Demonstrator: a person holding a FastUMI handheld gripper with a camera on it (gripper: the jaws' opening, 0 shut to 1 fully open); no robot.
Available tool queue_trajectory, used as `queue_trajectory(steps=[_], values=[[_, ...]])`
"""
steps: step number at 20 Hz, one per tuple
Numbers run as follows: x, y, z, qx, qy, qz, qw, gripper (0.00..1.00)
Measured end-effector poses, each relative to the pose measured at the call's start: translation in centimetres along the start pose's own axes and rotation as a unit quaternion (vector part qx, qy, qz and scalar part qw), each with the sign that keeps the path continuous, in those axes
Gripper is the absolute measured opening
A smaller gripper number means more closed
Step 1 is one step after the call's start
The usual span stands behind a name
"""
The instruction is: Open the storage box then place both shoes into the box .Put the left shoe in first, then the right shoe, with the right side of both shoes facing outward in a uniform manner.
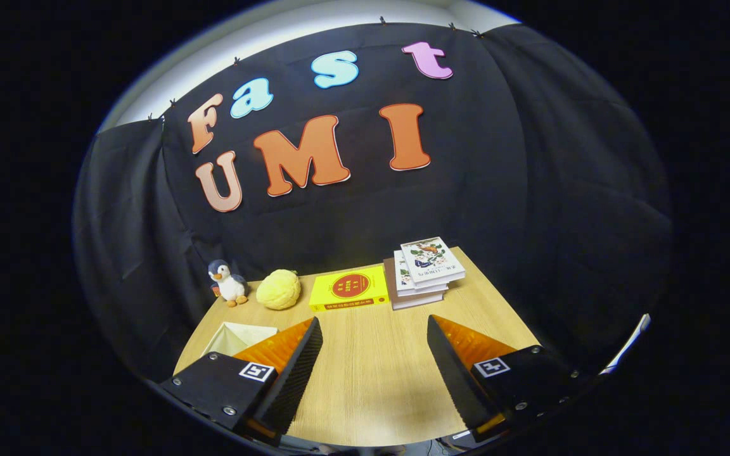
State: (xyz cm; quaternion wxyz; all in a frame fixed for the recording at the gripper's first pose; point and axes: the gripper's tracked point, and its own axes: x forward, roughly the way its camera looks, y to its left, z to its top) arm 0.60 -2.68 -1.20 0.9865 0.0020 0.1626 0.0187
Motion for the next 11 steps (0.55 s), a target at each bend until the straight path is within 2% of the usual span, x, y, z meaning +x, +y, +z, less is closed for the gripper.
queue_trajectory(steps=[8, 11], values=[[0.5, -4.6, 0.9, 0.007, -0.013, -0.016, 1.0, 0.99], [0.7, -5.1, 0.9, 0.014, -0.011, -0.01, 1.0, 0.99]])
